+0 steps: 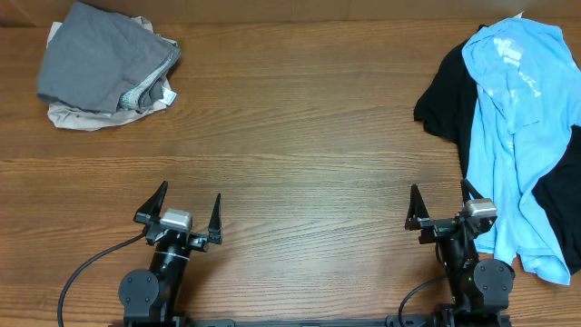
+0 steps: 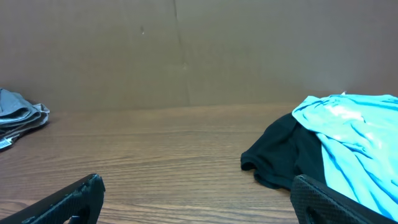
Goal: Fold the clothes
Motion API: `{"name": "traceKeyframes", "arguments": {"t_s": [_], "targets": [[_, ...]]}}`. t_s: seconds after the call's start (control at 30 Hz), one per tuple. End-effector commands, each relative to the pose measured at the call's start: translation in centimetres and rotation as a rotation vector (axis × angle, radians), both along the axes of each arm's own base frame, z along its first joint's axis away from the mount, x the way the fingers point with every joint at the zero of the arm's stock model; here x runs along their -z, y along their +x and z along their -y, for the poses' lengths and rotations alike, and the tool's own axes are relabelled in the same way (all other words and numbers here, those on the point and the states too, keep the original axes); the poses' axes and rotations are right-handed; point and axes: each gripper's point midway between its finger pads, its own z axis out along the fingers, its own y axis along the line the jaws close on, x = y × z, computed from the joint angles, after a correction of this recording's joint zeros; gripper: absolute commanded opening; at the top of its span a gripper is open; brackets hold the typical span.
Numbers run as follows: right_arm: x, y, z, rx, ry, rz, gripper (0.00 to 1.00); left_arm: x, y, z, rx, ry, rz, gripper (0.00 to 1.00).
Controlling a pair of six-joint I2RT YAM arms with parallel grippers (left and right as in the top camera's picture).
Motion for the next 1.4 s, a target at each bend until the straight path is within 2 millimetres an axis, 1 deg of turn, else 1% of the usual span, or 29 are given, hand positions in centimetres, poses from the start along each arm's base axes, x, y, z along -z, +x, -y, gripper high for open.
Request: {"name": "traceKeyframes", "arguments": {"t_s": [0.0, 0.03, 0.07, 1.37], "targets": [[0.2, 0.0, 0.2, 0.008, -0.004, 0.003, 1.00, 1.0, -0.1, -0.2, -0.006, -0.012, -0.031, 1.00], [0.2, 0.0, 0.1, 0.008, -0.004, 0.004, 1.00, 1.9, -0.1, -0.2, -0.006, -0.013, -0.069, 1.00], [0.2, 0.0, 0.2, 0.008, -0.004, 0.004, 1.00, 2.3, -0.1, -0.2, -0.006, -0.014, -0.084, 1.00], [0.2, 0.0, 0.1, 0.008, -0.004, 0.003, 1.00, 2.2, -0.1, -0.2, -0.010, -0.013, -0.082, 0.99]]}}
